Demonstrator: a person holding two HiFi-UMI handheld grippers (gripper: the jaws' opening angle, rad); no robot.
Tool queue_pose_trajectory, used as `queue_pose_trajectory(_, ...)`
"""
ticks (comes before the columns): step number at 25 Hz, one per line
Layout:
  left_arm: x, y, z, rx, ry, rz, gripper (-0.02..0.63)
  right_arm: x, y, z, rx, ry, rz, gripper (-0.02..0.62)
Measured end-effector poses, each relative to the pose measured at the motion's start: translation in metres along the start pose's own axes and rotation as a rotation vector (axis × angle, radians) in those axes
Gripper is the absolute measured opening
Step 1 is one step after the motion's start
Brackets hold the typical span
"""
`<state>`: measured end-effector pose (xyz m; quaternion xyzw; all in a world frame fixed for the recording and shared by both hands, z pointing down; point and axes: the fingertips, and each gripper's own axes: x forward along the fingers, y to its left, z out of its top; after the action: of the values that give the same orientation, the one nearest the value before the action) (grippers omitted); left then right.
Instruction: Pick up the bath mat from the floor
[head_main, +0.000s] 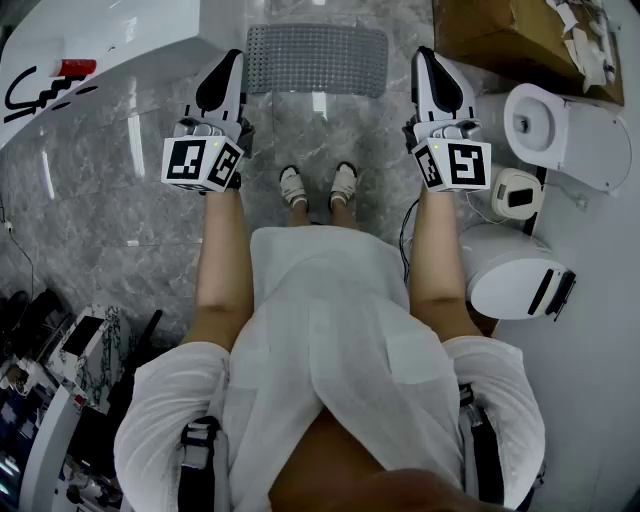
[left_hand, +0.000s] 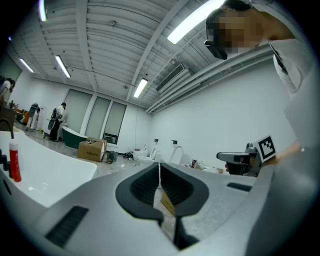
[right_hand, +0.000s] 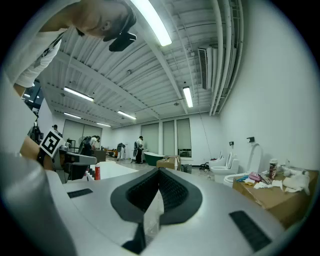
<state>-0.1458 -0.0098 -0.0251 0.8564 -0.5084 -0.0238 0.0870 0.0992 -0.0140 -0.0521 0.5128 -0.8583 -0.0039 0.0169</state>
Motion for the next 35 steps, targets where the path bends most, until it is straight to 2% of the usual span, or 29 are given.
queue_pose_trajectory(9,0.008,0.005,0.008,0.000,-0.006,-0.009,0.017,0.008,-0.005,0.002,0.006,0.009,0.006,0.026)
queue_pose_trajectory(13,0.009,0.009,0.008,-0.010,-0.015,-0.009,0.017,0.010,-0.001,0.001,0.072,-0.023,0.043,0.027)
queue_pose_trajectory(24,-0.010,0.036,0.000,-0.017,0.008,0.007,0.017,0.017,0.008,-0.004,0.088,-0.005,0.021,0.031)
queue_pose_trajectory(28,-0.005,0.031,-0.011,-0.008,0.026,-0.012,0.017,0.010,0.003,-0.010,0.087,-0.005,0.011,0.032)
queue_pose_trajectory(35,0.019,0.030,-0.018,0.002,0.032,0.021,0.017,0.027,-0.015,-0.036,0.083,0.021,0.075,0.034)
